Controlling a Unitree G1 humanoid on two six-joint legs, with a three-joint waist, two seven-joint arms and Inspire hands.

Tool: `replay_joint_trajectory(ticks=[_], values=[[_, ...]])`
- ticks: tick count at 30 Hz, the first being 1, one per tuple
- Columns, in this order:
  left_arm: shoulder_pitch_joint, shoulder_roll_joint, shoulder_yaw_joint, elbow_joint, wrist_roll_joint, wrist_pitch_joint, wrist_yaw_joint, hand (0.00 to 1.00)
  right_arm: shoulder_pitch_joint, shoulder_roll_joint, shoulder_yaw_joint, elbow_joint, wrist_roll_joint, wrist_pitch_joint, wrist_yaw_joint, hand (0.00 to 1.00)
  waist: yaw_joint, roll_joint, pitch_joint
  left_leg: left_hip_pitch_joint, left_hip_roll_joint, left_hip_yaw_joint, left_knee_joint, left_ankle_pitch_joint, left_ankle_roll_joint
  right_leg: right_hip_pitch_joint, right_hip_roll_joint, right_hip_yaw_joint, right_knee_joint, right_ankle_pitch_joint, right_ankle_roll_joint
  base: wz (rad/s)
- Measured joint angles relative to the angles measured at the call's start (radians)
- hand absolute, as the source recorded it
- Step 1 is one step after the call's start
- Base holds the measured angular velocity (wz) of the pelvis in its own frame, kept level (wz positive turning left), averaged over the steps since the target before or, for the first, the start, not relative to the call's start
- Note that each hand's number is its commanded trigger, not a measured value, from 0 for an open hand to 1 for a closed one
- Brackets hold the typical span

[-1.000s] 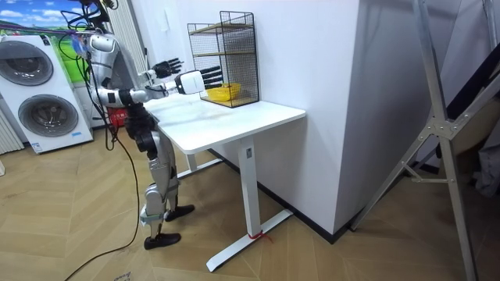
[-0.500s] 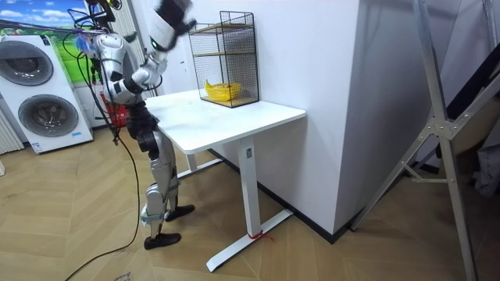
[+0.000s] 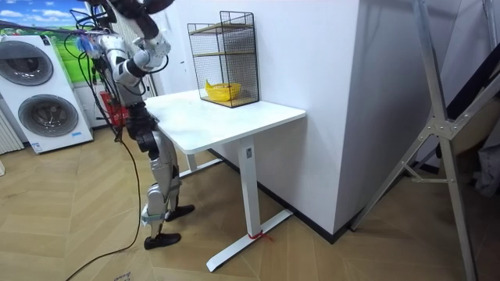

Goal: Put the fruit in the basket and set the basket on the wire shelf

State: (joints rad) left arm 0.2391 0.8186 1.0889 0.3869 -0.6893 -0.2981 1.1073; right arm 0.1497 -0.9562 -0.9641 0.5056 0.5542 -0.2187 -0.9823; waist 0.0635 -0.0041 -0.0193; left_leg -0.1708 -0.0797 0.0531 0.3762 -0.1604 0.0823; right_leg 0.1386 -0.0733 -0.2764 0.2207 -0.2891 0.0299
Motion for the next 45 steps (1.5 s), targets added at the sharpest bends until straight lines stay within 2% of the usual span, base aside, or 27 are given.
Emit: replay_joint_trajectory(ticks=[2,5,7,8,10,12,13,15,16,18,21,22,24,25,28,30,31,33,34,36,37,38,39,40,42,44,45], values=[[0.012,0.026,-0.009,0.089,-0.053,0.018,-0.009,0.00,0.009,-0.019,-0.001,0.128,0.081,0.014,0.009,0.00,-0.010,-0.004,-0.0027,-0.004,-0.002,-0.005,0.001,0.000,0.000,0.000,0.000,-0.002,-0.003,0.000,0.000,0.06],[0.040,0.026,-0.013,0.213,-0.125,0.049,-0.029,0.00,0.044,-0.023,-0.011,0.316,0.187,0.046,0.038,0.00,-0.032,-0.002,-0.0075,-0.009,-0.005,-0.009,0.003,-0.001,0.001,0.000,0.000,-0.009,-0.006,-0.001,0.002,0.07],[0.046,0.025,-0.015,0.290,-0.147,0.052,-0.040,0.00,0.081,-0.020,-0.038,0.413,0.230,0.051,0.049,0.00,-0.035,-0.001,-0.0078,-0.008,-0.005,-0.009,0.003,-0.001,0.002,0.001,0.000,-0.009,-0.005,-0.001,0.002,0.02],[0.058,0.021,-0.020,0.351,-0.148,0.052,-0.056,0.00,0.106,-0.012,-0.044,0.476,0.235,0.052,0.053,0.00,-0.037,0.000,-0.0077,-0.005,-0.006,-0.011,0.001,0.000,0.003,0.004,0.000,-0.010,-0.005,-0.001,0.002,0.00],[0.097,-0.029,-0.035,0.380,-0.149,0.051,-0.079,0.00,0.158,0.052,-0.083,0.486,0.234,0.047,0.071,0.00,-0.040,0.001,-0.0072,0.004,-0.005,-0.008,-0.003,-0.001,0.002,0.011,0.000,-0.008,-0.007,-0.001,0.002,-0.06],[0.148,-0.156,-0.091,0.408,-0.165,0.043,-0.119,0.00,0.241,0.196,-0.048,0.487,0.235,0.030,0.092,0.00,-0.027,-0.001,-0.0068,0.032,-0.003,0.005,-0.026,-0.001,0.000,0.026,-0.001,0.011,-0.016,0.001,-0.001,-0.19],[0.159,-0.197,-0.104,0.411,-0.178,0.042,-0.132,0.00,0.256,0.243,-0.034,0.484,0.235,0.026,0.097,0.00,-0.027,0.000,-0.0063,0.036,-0.003,0.006,-0.030,-0.001,-0.003,0.028,-0.001,0.012,-0.016,0.001,-0.001,-0.13],[0.171,-0.363,-0.161,0.492,-0.201,0.036,-0.206,0.00,0.305,0.441,0.036,0.503,0.268,0.020,0.126,0.00,-0.022,0.001,-0.0057,0.044,0.005,0.010,-0.032,-0.003,-0.007,0.033,-0.002,0.023,-0.016,-0.005,-0.003,-0.05],[0.171,-0.399,-0.163,0.523,-0.219,0.036,-0.225,0.00,0.305,0.486,0.043,0.513,0.286,0.024,0.130,0.00,-0.021,0.001,-0.0056,0.045,0.007,0.012,-0.032,-0.004,-0.009,0.034,-0.002,0.025,-0.015,-0.007,-0.003,-0.05],[0.170,-0.529,-0.166,0.606,-0.305,0.036,-0.290,0.00,0.297,0.646,0.086,0.578,0.338,0.026,0.144,0.00,-0.022,0.001,-0.0055,0.040,0.015,0.014,-0.022,-0.007,-0.013,0.032,-0.004,0.024,-0.014,-0.011,-0.002,-0.04],[0.169,-0.616,-0.166,0.727,-0.386,0.038,-0.361,0.00,0.270,0.761,0.120,0.637,0.377,0.029,0.154,0.00,-0.025,-0.001,-0.0063,0.037,0.020,0.015,-0.010,-0.013,-0.015,0.029,-0.004,0.022,-0.001,-0.018,-0.001,-0.03],[0.169,-0.627,-0.166,0.745,-0.402,0.038,-0.372,0.00,0.265,0.771,0.128,0.646,0.389,0.032,0.158,0.00,-0.025,-0.001,-0.0062,0.037,0.019,0.014,-0.009,-0.013,-0.015,0.029,-0.006,0.021,0.003,-0.018,-0.002,0.04],[0.173,-0.670,-0.197,0.789,-0.426,0.040,-0.426,0.00,0.236,0.789,0.223,0.709,0.377,0.045,0.217,0.00,-0.025,-0.004,-0.0066,0.040,0.016,0.014,-0.013,-0.012,-0.016,0.031,-0.008,0.025,0.002,-0.014,-0.004,0.03],[0.173,-0.677,-0.202,0.802,-0.432,0.043,-0.445,0.00,0.223,0.789,0.249,0.731,0.374,0.052,0.239,0.00,-0.017,-0.006,-0.0065,0.043,0.016,0.018,-0.016,-0.012,-0.017,0.031,-0.009,0.028,0.002,-0.013,-0.004,-0.18],[0.165,-0.696,-0.253,0.876,-0.430,0.101,-0.536,0.00,0.153,0.789,0.349,0.787,0.221,0.109,0.334,0.00,0.007,-0.007,-0.0059,0.067,0.022,0.045,-0.026,-0.015,-0.018,0.041,-0.010,0.061,0.003,-0.007,-0.005,-0.28],[0.148,-0.695,-0.307,0.933,-0.298,0.173,-0.616,0.00,0.110,0.788,0.432,0.790,0.034,0.156,0.419,0.00,0.017,-0.004,-0.0042,0.086,0.022,0.054,-0.038,-0.013,-0.021,0.057,-0.012,0.070,-0.006,-0.001,-0.003,-0.13],[0.147,-0.695,-0.318,0.933,-0.249,0.190,-0.636,0.00,0.100,0.788,0.443,0.789,-0.006,0.166,0.442,0.00,0.018,-0.004,-0.0042,0.090,0.021,0.054,-0.039,-0.013,-0.021,0.060,-0.012,0.070,-0.007,-0.001,-0.003,0.00],[0.122,-0.685,-0.411,0.929,-0.044,0.246,-0.718,0.00,0.064,0.780,0.507,0.790,-0.149,0.212,0.524,0.00,0.017,-0.002,-0.0029,0.094,0.020,0.049,-0.038,-0.013,-0.021,0.064,-0.011,0.064,-0.009,0.000,-0.005,0.07],[0.113,-0.680,-0.441,0.928,0.013,0.260,-0.736,0.00,0.057,0.778,0.524,0.790,-0.186,0.223,0.545,0.00,0.011,-0.002,-0.0016,0.094,0.019,0.044,-0.038,-0.012,-0.022,0.070,-0.010,0.055,-0.015,0.003,-0.006,0.24],[0.063,-0.657,-0.554,0.923,0.207,0.307,-0.793,0.00,0.032,0.768,0.599,0.796,-0.306,0.267,0.616,0.00,-0.004,-0.001,0.0008,0.093,0.014,0.029,-0.039,-0.008,-0.024,0.075,-0.009,0.040,-0.017,0.003,-0.006,0.20],[0.050,-0.654,-0.592,0.921,0.248,0.316,-0.803,0.00,0.027,0.764,0.626,0.797,-0.332,0.276,0.631,0.00,-0.004,0.000,0.0019,0.093,0.014,0.029,-0.039,-0.008,-0.023,0.075,-0.009,0.039,-0.017,0.003,-0.007,0.00],[0.017,-0.648,-0.659,0.915,0.334,0.333,-0.822,0.00,0.015,0.763,0.676,0.797,-0.375,0.289,0.655,0.00,-0.006,-0.001,0.0040,0.092,0.014,0.027,-0.039,-0.007,-0.021,0.075,-0.007,0.033,-0.018,0.002,-0.008,0.00],[-0.018,-0.648,-0.716,0.892,0.411,0.347,-0.841,0.00,0.006,0.763,0.712,0.800,-0.410,0.302,0.671,0.00,-0.007,0.000,0.0114,0.091,0.014,0.026,-0.038,-0.005,-0.019,0.075,0.000,0.032,-0.018,0.002,-0.009,0.03],[-0.033,-0.648,-0.745,0.880,0.436,0.352,-0.852,0.00,0.001,0.764,0.725,0.800,-0.416,0.307,0.678,0.00,-0.007,0.001,0.0165,0.091,0.015,0.026,-0.038,-0.005,-0.018,0.075,0.001,0.032,-0.019,0.003,-0.009,0.00],[-0.070,-0.652,-0.860,0.838,0.519,0.350,-0.884,0.00,-0.019,0.766,0.789,0.787,-0.439,0.310,0.698,0.00,-0.011,0.003,0.0275,0.081,0.015,0.031,-0.034,-0.004,-0.014,0.066,0.004,0.033,-0.024,0.004,-0.012,-0.02],[-0.046,-0.662,-0.927,0.787,0.586,0.358,-0.893,0.00,-0.017,0.775,0.833,0.733,-0.444,0.316,0.713,0.00,-0.011,0.000,0.0313,0.070,0.016,0.032,-0.036,-0.003,-0.013,0.054,0.005,0.037,-0.024,0.004,-0.012,-0.02],[-0.047,-0.669,-0.961,0.771,0.642,0.367,-0.896,0.00,-0.023,0.781,0.851,0.704,-0.445,0.312,0.724,0.00,-0.018,-0.002,0.0364,0.066,0.016,0.027,-0.038,-0.001,-0.011,0.054,0.007,0.036,-0.033,0.006,-0.012,0.07]])
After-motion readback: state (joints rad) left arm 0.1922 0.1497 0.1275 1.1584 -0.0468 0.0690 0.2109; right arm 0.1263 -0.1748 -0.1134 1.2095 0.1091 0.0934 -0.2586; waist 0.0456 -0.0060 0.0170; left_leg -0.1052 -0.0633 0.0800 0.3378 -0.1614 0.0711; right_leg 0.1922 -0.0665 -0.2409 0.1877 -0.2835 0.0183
